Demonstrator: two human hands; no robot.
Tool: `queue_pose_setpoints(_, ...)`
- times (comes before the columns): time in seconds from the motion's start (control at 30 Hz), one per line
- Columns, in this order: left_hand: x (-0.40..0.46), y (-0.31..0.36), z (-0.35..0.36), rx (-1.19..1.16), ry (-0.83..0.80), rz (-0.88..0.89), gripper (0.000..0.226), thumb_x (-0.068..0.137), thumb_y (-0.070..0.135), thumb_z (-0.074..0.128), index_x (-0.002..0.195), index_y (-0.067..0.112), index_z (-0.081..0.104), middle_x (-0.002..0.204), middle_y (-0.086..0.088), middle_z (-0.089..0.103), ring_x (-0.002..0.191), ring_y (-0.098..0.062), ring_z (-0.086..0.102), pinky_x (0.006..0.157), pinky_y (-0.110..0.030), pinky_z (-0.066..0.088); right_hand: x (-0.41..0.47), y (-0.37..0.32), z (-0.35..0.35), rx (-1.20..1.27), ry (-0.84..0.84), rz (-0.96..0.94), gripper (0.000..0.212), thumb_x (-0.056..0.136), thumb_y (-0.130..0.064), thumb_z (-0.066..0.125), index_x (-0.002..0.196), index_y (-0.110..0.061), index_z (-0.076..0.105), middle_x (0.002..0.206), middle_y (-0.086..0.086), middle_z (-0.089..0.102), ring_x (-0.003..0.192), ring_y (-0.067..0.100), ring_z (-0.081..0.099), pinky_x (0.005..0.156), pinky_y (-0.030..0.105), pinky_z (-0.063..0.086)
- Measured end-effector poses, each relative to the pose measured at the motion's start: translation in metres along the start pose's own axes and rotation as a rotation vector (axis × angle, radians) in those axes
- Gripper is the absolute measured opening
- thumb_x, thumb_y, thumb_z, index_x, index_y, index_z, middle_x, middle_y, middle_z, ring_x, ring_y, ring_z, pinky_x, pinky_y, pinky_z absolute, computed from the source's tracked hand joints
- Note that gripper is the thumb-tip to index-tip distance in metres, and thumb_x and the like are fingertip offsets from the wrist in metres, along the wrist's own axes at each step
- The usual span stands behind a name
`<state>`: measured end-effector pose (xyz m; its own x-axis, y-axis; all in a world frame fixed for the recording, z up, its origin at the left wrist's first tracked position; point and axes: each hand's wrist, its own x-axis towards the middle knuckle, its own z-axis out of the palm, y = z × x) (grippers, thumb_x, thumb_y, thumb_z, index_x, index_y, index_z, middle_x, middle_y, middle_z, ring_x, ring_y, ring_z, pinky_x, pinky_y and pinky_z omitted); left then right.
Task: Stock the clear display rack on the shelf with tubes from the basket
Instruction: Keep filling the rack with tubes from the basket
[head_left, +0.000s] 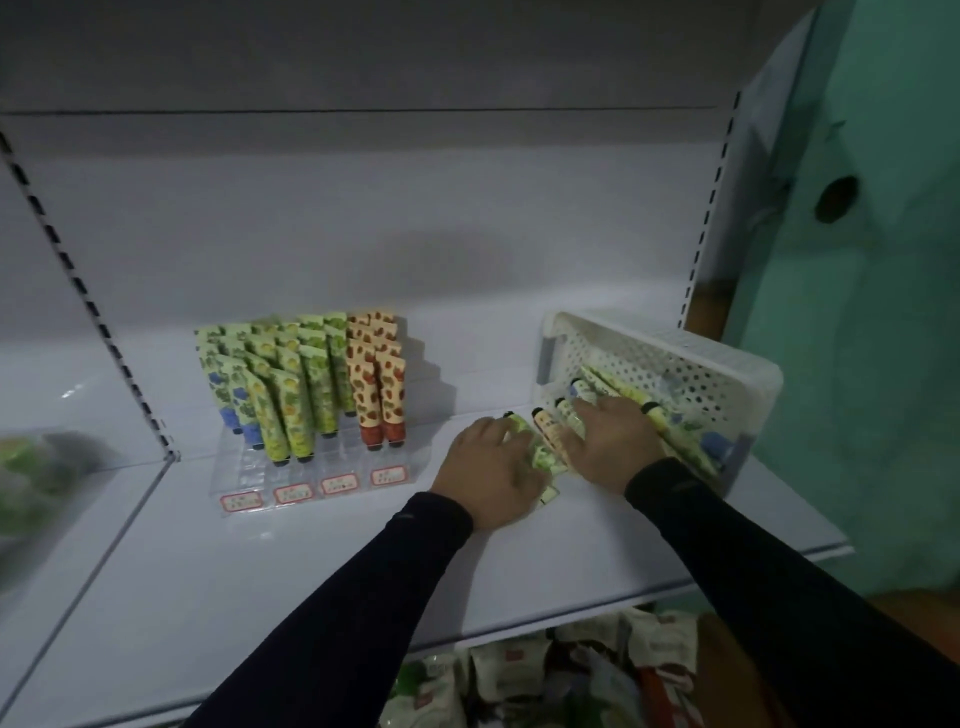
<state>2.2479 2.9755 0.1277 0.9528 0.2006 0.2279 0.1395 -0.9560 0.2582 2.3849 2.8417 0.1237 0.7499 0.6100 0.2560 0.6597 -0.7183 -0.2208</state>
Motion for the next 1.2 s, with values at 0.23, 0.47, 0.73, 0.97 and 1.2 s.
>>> queue_pose_setpoints(0.23,0.019,0.01,0.014,0.049,-0.113,-0.012,0.065,0.088,0.048,0.027,0.147,0.024,0.037,0.159,-0.006,0.023,0.142,-0.028,0.02,0.115,-0.042,0.018,-0.012,-0.005,0.007,-0.235,-0.007,-0.053,0.056,0.078,-0.045,0.03,0.101,-0.015,0.071,0.098,0.016,0.065,0.088,0.038,0.064,0.083,0.052,0.045)
queue_pose_setpoints(0.47,0.006,-0.01,0.024,-0.091,-0.013,0.038,0.054,0.084,0.046,0.032,0.121,0.015,0.057,0.129,-0.007,0.054,0.117,-0.032,0.05,0.099,-0.047,0.043,-0.008,-0.004,0.012,-0.026,-0.011,-0.06,0.055,0.078,-0.045,0.043,0.095,-0.002,0.073,0.075,0.022,0.059,0.056,0.035,0.06,0.049,0.036,0.053)
queue_pose_setpoints(0.73,-0.023,-0.02,0.016,-0.217,0.075,0.087,0.03,0.085,0.036,0.05,0.1,0.012,0.062,0.105,-0.006,0.056,0.093,-0.029,0.055,0.084,-0.039,0.049,-0.02,-0.017,0.015,0.01,-0.057,-0.272,0.065,0.083,-0.05,0.032,0.122,-0.012,0.067,0.091,0.02,0.065,0.076,0.039,0.066,0.064,0.042,0.056)
queue_pose_setpoints(0.97,-0.06,-0.032,0.006,-0.196,0.107,0.11,0.036,0.087,0.043,0.049,0.102,0.013,0.062,0.109,-0.006,0.05,0.095,-0.027,0.053,0.084,-0.037,0.048,-0.033,-0.034,0.005,0.058,-0.241,-0.278,0.055,0.099,-0.045,0.043,0.15,-0.029,0.033,0.14,0.005,0.045,0.126,0.026,0.047,0.107,0.035,0.036)
queue_pose_setpoints(1.2,-0.08,-0.037,-0.01,-0.149,0.121,0.137,0.03,0.09,0.037,0.059,0.112,0.017,0.062,0.114,-0.004,0.055,0.102,-0.023,0.054,0.089,-0.035,0.048,-0.038,-0.044,-0.019,0.13,-0.18,-0.334,0.049,0.097,-0.038,0.051,0.141,-0.019,0.047,0.129,0.008,0.05,0.119,0.025,0.049,0.102,0.031,0.039)
